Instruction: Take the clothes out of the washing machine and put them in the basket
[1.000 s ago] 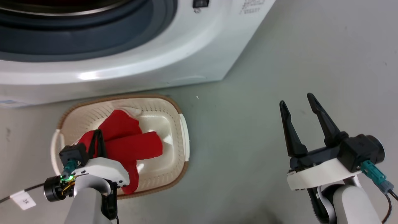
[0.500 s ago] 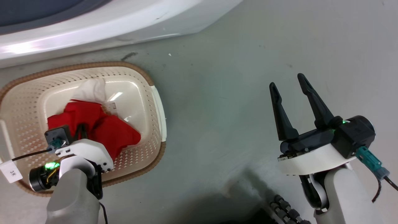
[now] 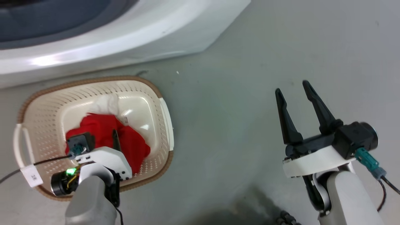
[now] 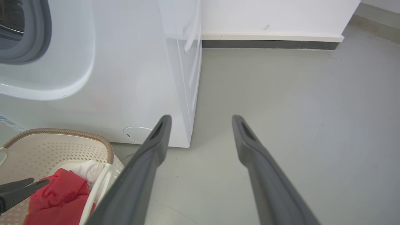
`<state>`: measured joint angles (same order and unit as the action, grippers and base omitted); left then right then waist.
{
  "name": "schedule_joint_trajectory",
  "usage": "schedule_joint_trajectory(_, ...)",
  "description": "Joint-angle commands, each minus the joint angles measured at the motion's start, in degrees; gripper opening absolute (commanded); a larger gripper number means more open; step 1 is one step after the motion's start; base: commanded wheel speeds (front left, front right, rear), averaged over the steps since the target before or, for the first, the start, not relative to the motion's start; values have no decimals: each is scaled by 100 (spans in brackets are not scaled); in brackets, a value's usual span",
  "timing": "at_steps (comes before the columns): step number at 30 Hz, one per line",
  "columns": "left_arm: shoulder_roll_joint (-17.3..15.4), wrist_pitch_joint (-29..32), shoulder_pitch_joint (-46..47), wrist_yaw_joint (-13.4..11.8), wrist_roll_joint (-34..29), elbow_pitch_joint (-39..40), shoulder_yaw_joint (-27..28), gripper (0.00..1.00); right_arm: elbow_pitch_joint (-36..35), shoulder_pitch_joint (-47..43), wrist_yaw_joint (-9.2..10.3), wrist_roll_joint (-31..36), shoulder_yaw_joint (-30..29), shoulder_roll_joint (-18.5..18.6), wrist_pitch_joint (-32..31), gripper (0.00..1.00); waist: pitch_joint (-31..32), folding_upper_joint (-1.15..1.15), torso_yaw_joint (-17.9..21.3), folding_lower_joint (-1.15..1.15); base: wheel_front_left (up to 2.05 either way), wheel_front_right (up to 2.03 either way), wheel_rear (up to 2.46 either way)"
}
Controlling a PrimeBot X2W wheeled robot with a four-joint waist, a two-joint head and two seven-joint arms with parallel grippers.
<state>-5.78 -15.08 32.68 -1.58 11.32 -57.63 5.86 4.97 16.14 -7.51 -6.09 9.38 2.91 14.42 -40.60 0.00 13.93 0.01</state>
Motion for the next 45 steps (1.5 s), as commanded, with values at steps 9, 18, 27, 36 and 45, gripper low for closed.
schedule_joint_trajectory(9,282,-14,-793,-21,-104,1169,-311,100,-14,-566,4,275,-347,-5,-195,100,1501,0,-621,-1,0,0,0)
schedule_joint_trajectory(18,293,-14,-1531,-372,286,2487,-1266,100,-236,-1120,4,296,-522,-5,-470,100,2353,0,-844,-1,0,0,0)
schedule_joint_trajectory(27,292,-13,-1878,-707,36,3727,-1677,100,-498,-1591,4,268,-632,-6,-682,100,2897,0,-966,-1,0,0,0)
schedule_joint_trajectory(36,282,-14,-1473,-654,-170,3775,-1447,100,-686,-1809,4,224,-621,-7,-821,100,3178,0,-941,-1,0,0,0)
schedule_joint_trajectory(45,141,-13,-766,-466,-288,3021,-1232,100,-805,-1934,4,200,-562,-7,-869,100,3226,0,-810,-1,0,0,0)
